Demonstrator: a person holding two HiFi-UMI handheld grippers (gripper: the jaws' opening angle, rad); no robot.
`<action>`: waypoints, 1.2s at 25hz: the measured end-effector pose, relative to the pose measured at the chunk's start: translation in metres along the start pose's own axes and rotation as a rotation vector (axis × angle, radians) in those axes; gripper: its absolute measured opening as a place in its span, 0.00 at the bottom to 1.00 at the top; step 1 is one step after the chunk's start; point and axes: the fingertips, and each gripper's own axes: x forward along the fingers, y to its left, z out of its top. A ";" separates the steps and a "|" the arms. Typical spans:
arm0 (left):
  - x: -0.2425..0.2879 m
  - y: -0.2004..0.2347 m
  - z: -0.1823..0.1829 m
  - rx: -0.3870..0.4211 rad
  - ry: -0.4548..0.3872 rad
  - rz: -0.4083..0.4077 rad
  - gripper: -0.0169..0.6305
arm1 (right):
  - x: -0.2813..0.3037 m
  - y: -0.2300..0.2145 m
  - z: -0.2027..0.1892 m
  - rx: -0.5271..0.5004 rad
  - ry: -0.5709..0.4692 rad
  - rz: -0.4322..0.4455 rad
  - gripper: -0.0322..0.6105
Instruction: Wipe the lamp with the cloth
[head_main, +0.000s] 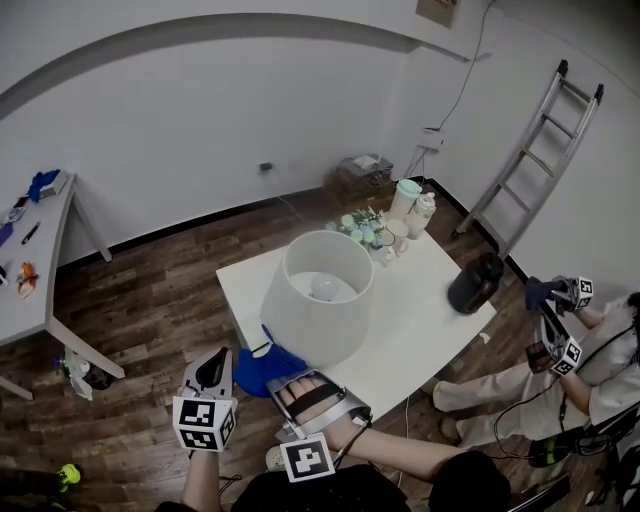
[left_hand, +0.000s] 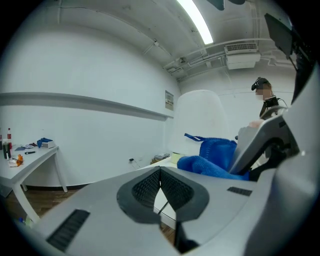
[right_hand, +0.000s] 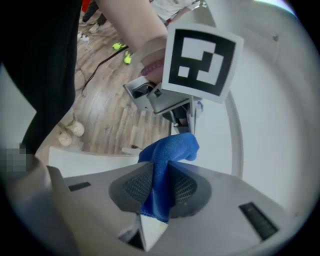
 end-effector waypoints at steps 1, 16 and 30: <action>-0.001 -0.002 0.000 0.005 -0.001 -0.002 0.04 | -0.003 0.000 -0.007 0.029 -0.028 -0.074 0.17; -0.010 -0.042 -0.003 0.039 0.044 -0.080 0.04 | 0.060 -0.019 -0.084 0.324 -0.015 -0.656 0.17; 0.020 -0.082 0.047 0.085 -0.020 -0.212 0.04 | 0.091 -0.048 -0.129 0.374 0.118 -0.700 0.17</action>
